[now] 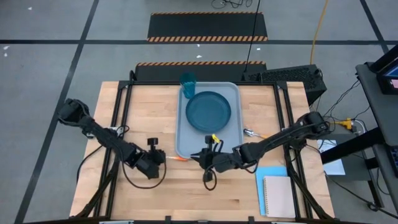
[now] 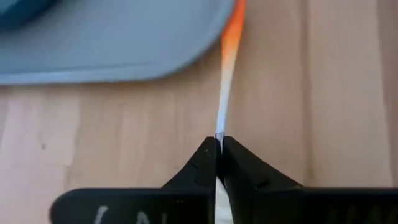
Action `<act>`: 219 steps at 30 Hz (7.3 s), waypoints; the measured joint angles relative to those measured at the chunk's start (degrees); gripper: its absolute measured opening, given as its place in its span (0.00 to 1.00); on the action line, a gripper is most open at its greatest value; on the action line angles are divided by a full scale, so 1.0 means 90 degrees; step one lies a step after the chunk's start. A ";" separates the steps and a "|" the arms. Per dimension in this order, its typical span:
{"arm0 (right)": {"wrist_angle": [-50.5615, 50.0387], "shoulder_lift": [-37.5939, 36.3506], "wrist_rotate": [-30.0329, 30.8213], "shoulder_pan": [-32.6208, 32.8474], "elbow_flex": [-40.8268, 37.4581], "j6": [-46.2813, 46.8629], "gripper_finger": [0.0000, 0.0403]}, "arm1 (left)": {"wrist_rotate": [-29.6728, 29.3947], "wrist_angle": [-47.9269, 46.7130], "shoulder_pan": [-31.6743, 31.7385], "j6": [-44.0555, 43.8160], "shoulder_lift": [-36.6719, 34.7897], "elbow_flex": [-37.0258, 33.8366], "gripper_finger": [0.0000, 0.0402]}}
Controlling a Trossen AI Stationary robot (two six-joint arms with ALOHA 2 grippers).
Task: Pick and place plate/cup/fork/spoon on tray
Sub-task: Put the orange fork on the gray serving tray to the left of the blue plate
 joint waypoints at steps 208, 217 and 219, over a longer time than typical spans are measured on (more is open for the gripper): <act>-0.0853 0.0479 0.5467 0.0533 -0.0554 -0.3863 0.00 | 0.1729 0.3942 0.2772 -0.2680 -0.1030 0.0362 0.50; -0.0853 0.0479 0.5464 0.0534 -0.0554 -0.4120 0.00 | 0.2334 0.4688 0.3063 -0.2805 -0.0479 0.0360 0.50; -0.0853 0.0479 0.5464 0.0532 -0.0554 -0.4123 0.00 | 0.2405 0.4726 0.3098 -0.2804 -0.0470 0.0360 0.50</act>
